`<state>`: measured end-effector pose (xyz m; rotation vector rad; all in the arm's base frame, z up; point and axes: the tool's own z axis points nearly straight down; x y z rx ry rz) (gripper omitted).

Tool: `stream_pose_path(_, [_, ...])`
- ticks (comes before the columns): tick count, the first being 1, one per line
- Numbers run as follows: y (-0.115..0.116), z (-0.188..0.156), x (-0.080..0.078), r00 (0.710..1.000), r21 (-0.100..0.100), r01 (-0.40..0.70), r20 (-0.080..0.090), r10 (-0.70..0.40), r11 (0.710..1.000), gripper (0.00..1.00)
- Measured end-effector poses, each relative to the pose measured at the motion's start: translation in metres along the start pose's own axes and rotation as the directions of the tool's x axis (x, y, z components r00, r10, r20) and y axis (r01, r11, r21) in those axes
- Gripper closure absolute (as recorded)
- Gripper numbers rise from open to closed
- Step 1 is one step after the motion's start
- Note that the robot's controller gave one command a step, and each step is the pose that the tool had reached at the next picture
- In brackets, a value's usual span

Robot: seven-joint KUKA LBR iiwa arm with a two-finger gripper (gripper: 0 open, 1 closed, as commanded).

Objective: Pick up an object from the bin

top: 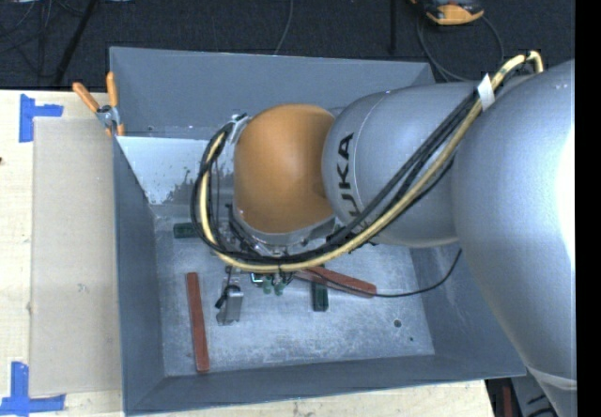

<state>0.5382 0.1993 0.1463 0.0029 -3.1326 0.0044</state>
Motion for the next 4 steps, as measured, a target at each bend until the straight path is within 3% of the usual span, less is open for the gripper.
stream_pose_path(1, [-0.121,0.005,-0.030,0.984,0.000,-0.177,0.008,0.177,0.984,0.00])
stream_pose_path(2, [-0.182,0.071,-0.003,0.993,0.000,0.119,0.001,-0.119,0.993,0.00])
stream_pose_path(3, [-0.180,0.069,-0.005,0.993,-0.003,0.118,0.007,-0.118,0.993,1.00])
stream_pose_path(4, [-0.176,-0.056,0.008,0.942,0.002,0.336,0.015,-0.336,0.942,1.00])
